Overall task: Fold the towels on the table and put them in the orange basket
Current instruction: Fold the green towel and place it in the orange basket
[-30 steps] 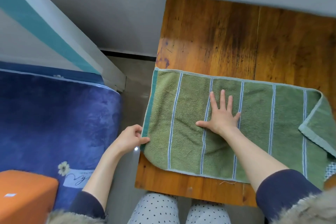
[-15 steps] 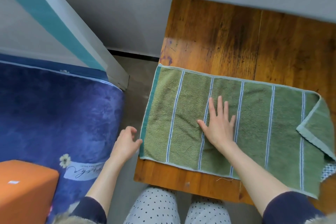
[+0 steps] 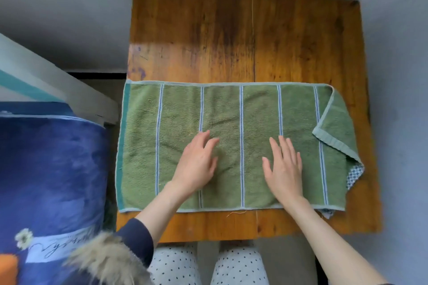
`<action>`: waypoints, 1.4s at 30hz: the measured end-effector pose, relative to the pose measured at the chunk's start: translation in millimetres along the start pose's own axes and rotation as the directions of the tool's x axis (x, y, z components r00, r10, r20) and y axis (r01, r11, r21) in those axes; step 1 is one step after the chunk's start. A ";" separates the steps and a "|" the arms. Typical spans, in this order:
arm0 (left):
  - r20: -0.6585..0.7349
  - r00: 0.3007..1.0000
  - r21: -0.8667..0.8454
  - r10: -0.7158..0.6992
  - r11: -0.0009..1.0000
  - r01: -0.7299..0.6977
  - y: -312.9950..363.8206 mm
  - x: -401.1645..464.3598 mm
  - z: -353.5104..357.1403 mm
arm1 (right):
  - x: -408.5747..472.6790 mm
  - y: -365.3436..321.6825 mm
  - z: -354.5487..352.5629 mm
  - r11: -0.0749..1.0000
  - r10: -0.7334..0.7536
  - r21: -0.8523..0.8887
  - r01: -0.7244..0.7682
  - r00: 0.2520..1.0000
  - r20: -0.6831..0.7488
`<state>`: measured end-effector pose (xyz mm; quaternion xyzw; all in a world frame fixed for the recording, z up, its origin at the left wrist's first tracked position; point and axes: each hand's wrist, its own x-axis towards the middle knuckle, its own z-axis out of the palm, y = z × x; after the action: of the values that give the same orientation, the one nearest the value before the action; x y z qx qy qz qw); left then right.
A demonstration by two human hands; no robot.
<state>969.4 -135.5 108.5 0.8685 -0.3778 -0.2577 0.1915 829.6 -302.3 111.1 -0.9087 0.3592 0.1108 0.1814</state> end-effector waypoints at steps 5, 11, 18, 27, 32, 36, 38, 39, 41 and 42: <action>0.117 0.983 0.087 0.143 0.984 -0.154 58.5 39.4 43.5 | 15.1 70.1 -25.4 0.994 0.113 0.013 -0.113 0.959 -0.259; 0.170 0.955 0.262 0.242 0.924 -0.280 113.6 82.1 82.8 | 36.6 151.4 -39.3 0.945 0.324 0.037 -0.324 0.919 -0.224; 0.273 0.955 0.394 0.114 0.893 -0.219 139.6 109.2 96.6 | 58.6 204.7 -53.1 0.880 0.392 0.383 -0.282 0.887 -0.246; 0.415 0.908 0.411 0.067 0.876 -0.252 175.2 138.6 96.2 | 126.0 265.6 -96.1 0.681 0.628 0.582 -0.445 0.763 -0.151; 0.406 0.914 0.445 0.023 0.869 -0.219 180.4 141.3 98.8 | 117.4 285.0 -90.4 0.572 0.582 0.695 -0.436 0.813 0.031; 0.396 0.918 0.456 0.014 0.865 -0.210 181.8 139.1 100.0 | 73.8 285.1 -80.3 0.584 0.561 0.653 -0.482 0.821 0.105; 0.403 0.915 0.452 0.001 0.869 -0.200 183.2 140.2 100.0 | 51.7 283.0 -72.5 0.543 0.569 0.675 -0.500 0.810 0.143; 0.406 0.914 0.454 -0.005 0.869 -0.197 183.6 140.5 100.1 | 42.7 282.0 -69.2 0.524 0.573 0.678 -0.515 0.803 0.166; 0.410 0.912 0.460 -0.014 0.866 -0.194 184.2 140.7 100.4 | 29.1 281.7 -63.2 0.531 0.534 0.655 -0.537 0.813 0.234; 0.409 0.912 0.462 -0.016 0.866 -0.192 184.1 140.8 100.6 | 24.6 282.8 -61.3 0.555 0.504 0.627 -0.547 0.821 0.270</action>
<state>889.0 -373.7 83.1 0.7985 -0.5018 -0.3154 -0.1054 655.6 -533.7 88.0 -0.6244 0.6225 0.0472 0.4696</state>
